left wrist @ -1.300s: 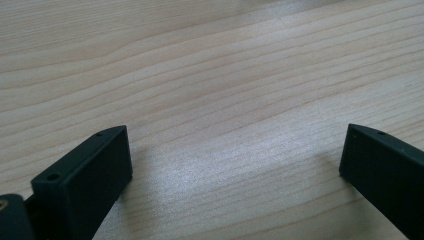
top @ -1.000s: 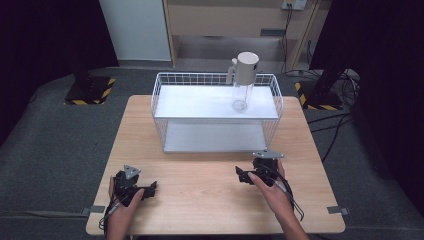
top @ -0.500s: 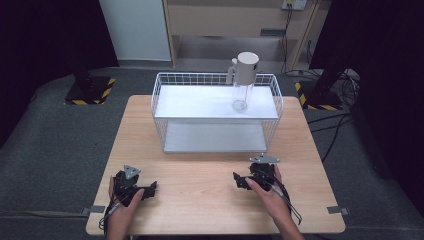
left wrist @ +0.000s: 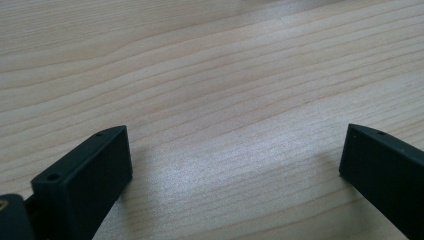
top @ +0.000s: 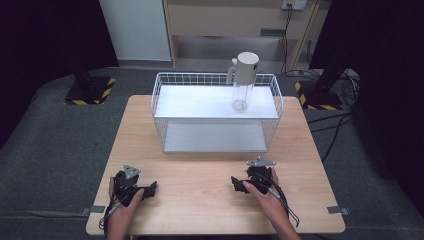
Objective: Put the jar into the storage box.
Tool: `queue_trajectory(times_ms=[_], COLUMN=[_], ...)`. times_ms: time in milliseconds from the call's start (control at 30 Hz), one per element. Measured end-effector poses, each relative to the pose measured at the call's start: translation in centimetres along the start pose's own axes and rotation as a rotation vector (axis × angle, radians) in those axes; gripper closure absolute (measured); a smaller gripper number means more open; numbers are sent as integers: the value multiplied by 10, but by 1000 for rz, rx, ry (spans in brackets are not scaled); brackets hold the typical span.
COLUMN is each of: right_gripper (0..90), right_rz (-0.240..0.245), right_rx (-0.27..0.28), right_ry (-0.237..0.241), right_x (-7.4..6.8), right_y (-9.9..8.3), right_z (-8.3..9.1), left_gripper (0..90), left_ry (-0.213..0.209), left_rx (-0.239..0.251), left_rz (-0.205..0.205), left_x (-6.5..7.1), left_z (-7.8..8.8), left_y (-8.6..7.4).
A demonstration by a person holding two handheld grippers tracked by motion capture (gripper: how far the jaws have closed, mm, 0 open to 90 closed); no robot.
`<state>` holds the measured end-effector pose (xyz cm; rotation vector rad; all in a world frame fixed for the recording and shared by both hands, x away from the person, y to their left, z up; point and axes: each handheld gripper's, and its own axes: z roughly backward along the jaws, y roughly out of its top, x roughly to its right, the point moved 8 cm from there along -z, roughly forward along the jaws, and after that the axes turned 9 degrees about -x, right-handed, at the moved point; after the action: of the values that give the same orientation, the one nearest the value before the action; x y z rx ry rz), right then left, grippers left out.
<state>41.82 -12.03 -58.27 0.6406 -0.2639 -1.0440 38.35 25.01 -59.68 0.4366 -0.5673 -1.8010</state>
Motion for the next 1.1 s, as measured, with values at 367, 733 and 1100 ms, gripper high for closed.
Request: queue_trajectory(times_ms=[367,733,1100], right_gripper=[28,9,4], right_rz=[-6,31,53], right_rx=[-18,-23,-27], right_ry=[-4,-29,-66], right_x=[0,-3,-5], right_y=[-6,-10,-12], right_z=[-7,-12,-13], left_gripper=[0,0,0], left_ry=[0,0,0], left_rx=[0,0,0], left_rz=[0,0,0], left_x=[0,0,0], left_z=[0,0,0], left_y=[0,0,0])
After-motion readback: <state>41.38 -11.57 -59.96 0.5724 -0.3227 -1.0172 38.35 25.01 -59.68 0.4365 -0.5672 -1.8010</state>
